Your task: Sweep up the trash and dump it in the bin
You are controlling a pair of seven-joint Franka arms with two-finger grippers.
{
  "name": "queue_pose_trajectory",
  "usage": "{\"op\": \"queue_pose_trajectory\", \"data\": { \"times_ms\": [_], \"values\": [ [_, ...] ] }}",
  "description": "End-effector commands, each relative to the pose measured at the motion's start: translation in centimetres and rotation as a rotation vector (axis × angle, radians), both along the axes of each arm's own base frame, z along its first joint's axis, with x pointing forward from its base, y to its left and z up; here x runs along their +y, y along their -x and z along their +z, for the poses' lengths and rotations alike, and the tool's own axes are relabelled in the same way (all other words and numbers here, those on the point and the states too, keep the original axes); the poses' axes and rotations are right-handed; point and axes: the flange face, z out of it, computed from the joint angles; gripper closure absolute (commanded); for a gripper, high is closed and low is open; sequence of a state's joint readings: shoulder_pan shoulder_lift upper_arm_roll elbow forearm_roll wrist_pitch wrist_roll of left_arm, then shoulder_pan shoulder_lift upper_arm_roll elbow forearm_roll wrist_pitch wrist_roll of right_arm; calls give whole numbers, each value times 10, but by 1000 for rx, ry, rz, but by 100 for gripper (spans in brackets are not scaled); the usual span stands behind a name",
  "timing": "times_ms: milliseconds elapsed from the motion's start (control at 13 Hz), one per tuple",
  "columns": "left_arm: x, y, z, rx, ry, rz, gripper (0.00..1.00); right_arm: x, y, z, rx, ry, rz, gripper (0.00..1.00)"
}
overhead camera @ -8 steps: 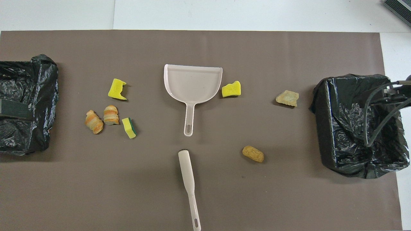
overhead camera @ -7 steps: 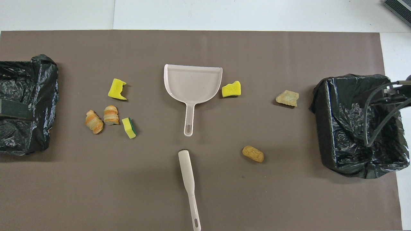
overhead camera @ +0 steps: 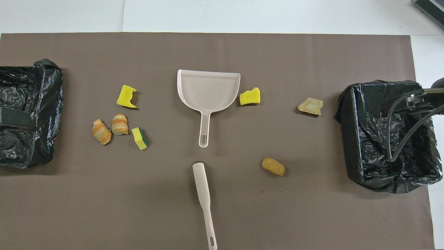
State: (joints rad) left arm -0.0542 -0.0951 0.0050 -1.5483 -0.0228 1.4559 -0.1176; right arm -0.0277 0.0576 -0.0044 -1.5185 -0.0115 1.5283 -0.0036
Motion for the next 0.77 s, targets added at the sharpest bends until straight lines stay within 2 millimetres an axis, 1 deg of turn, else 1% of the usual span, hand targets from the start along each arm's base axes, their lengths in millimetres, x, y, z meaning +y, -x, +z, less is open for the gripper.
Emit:
{"op": "queue_pose_trajectory", "data": {
  "times_ms": [0,230,384,461,538,614,691],
  "values": [
    [2,3,4,3,-4,2,0,3,6,5,-1,-23,18,0],
    [1,4,3,13,-3,-4,0,13,6,6,-3,-7,33,0],
    [-3,5,3,10,-4,-9,0,20,5,5,-3,-4,45,0],
    [-5,5,4,9,-4,-12,0,20,3,2,1,-4,47,0],
    [-8,7,0,18,-3,-15,0,20,0,-3,9,-6,47,0],
    [-12,15,-5,21,-4,-18,0,22,-3,-9,15,-11,50,0],
    [-16,22,-12,35,-6,-24,0,32,-8,-12,-2,-19,65,0]
  ]
}}
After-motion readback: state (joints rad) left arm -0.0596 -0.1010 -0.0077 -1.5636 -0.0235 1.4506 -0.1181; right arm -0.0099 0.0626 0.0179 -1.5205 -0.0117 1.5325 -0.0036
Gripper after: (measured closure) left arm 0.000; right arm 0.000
